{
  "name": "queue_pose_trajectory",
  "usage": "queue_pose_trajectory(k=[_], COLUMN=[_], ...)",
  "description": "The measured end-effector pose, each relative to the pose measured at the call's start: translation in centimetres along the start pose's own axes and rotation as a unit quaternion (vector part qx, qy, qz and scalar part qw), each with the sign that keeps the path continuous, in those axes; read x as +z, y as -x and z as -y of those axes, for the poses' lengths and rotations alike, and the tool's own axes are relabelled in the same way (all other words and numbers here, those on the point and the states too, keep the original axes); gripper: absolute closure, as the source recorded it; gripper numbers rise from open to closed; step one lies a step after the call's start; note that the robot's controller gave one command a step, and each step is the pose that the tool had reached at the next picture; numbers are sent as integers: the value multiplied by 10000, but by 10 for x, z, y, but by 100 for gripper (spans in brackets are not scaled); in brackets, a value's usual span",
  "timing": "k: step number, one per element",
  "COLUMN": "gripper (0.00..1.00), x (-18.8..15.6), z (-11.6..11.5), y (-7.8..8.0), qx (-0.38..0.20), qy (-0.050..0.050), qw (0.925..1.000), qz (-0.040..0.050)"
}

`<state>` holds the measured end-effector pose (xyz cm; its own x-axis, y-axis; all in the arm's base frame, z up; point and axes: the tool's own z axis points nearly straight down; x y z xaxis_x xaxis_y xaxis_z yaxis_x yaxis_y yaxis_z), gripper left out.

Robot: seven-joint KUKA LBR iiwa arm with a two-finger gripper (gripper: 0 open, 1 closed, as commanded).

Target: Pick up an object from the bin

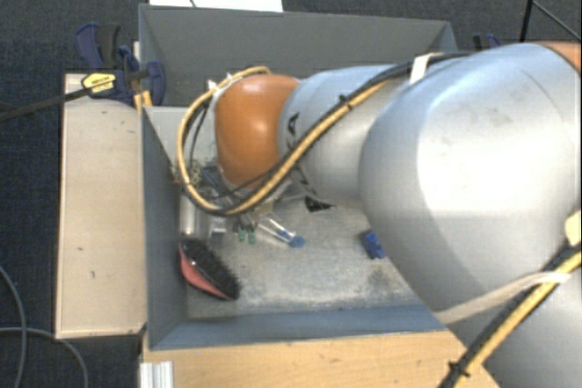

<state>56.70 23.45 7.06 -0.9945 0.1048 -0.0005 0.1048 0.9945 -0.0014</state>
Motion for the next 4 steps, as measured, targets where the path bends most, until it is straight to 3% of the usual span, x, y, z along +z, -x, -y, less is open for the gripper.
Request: queue_pose_trajectory(k=[1, 2, 3, 4], gripper=[100, 0, 0, 0], x=[2, 1, -22, -58], z=[126, 121, 183, 164], y=[15, 13, 16, 16], qx=[-1027, -1041, -1822, -679], qy=[-1, 17, -4, 15], qw=[9947, 9945, 9833, 9977], qz=[-55, -76, -17, 30])
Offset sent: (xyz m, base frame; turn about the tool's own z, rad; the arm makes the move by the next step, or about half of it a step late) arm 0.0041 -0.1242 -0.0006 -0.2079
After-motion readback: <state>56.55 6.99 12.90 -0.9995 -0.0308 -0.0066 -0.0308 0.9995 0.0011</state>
